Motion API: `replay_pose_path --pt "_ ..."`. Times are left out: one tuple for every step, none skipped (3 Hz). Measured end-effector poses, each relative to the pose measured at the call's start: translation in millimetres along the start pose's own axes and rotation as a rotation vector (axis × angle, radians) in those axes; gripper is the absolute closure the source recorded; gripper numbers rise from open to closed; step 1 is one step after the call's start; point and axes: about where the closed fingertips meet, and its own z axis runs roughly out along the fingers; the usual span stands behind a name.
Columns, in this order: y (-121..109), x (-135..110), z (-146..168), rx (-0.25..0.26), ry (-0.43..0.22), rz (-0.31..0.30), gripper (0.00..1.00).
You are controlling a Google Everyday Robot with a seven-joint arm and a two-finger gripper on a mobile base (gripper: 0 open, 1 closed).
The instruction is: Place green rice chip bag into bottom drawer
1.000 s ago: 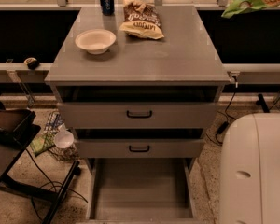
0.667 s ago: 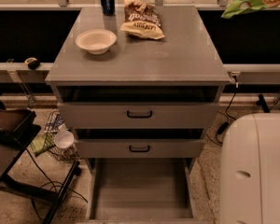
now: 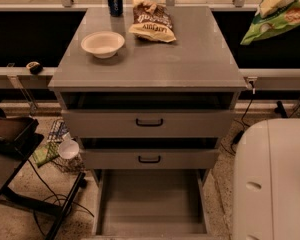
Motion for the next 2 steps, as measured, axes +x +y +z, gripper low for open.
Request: replay_pose_path --pt "2.4 23.0 -5.4 0.035 0.105 0.078 1.00" --pt "3.3 34.0 -11.1 0.066 0.140 0.166 1.00"
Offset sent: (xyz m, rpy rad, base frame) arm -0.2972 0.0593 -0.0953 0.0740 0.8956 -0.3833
